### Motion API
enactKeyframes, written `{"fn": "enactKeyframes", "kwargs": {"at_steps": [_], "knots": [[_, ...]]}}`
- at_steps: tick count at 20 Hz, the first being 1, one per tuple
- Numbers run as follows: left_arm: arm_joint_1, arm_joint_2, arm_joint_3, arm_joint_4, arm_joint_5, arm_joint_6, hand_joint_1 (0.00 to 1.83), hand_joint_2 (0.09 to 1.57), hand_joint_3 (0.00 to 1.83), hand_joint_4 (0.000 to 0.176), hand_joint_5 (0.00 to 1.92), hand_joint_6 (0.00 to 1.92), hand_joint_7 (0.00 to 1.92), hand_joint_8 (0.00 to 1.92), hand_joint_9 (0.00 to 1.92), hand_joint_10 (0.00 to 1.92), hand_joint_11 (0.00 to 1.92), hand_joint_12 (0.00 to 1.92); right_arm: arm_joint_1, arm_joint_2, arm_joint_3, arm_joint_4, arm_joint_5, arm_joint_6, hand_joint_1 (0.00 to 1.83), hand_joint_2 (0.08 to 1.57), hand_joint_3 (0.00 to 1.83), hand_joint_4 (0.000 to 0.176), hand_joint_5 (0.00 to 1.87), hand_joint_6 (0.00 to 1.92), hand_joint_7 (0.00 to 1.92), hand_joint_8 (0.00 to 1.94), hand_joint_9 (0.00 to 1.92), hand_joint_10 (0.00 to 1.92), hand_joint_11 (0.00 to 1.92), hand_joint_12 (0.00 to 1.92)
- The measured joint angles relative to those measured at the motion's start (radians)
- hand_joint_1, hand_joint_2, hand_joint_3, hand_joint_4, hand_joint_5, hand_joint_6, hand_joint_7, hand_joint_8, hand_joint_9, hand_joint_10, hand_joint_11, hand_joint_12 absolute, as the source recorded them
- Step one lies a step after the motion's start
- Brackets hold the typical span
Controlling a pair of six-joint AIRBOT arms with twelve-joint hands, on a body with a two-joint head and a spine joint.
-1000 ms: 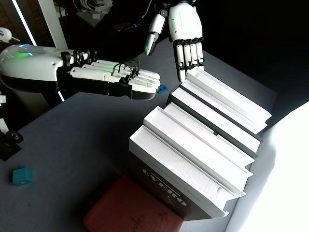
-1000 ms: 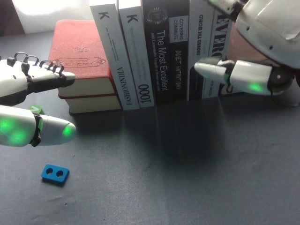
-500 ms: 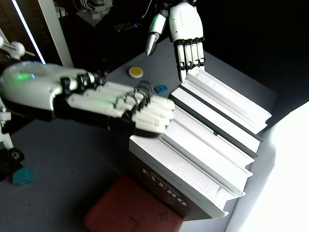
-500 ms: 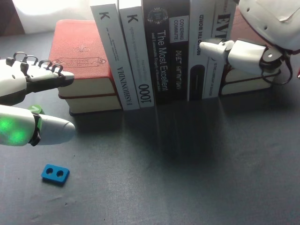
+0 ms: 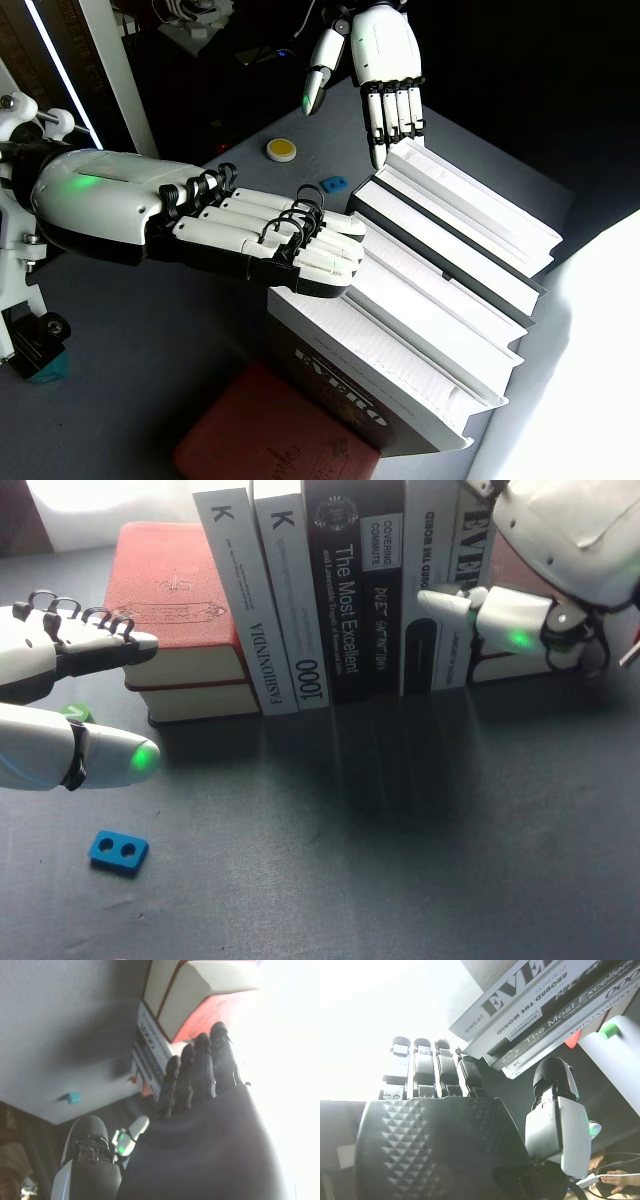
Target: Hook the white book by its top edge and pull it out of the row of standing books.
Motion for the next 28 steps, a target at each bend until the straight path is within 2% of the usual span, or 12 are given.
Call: {"fn": "enactKeyframes", "kwargs": {"at_steps": [10, 17, 22, 28], "knots": [[-0.001, 0.000, 0.000, 0.000, -0.003, 0.000, 0.00, 1.19, 0.01, 0.000, 0.00, 0.00, 0.00, 0.00, 0.00, 0.00, 0.00, 0.00, -0.037, 0.034, -0.100, 0.068, 0.054, -0.113, 0.00, 1.17, 0.00, 0.000, 0.01, 0.00, 0.00, 0.00, 0.00, 0.00, 0.00, 0.00], [-0.001, 0.000, 0.000, 0.000, -0.004, 0.000, 0.00, 1.18, 0.01, 0.000, 0.01, 0.00, 0.00, 0.00, 0.00, 0.00, 0.00, 0.00, -0.043, 0.104, -0.217, 0.120, 0.050, -0.168, 0.00, 1.17, 0.00, 0.000, 0.00, 0.00, 0.00, 0.00, 0.00, 0.00, 0.00, 0.00], [-0.001, 0.000, 0.000, 0.000, -0.010, 0.000, 0.00, 1.19, 0.01, 0.000, 0.00, 0.00, 0.00, 0.00, 0.00, 0.00, 0.00, 0.00, -0.045, 0.146, -0.290, 0.166, 0.061, -0.242, 0.00, 1.17, 0.00, 0.000, 0.00, 0.00, 0.00, 0.00, 0.00, 0.00, 0.00, 0.00], [-0.001, 0.000, 0.000, 0.000, -0.015, 0.000, 0.00, 1.19, 0.01, 0.000, 0.00, 0.00, 0.00, 0.00, 0.00, 0.00, 0.00, 0.00, -0.070, 0.208, -0.377, 0.193, 0.070, -0.250, 0.00, 1.17, 0.00, 0.000, 0.00, 0.00, 0.00, 0.00, 0.00, 0.00, 0.00, 0.00]]}}
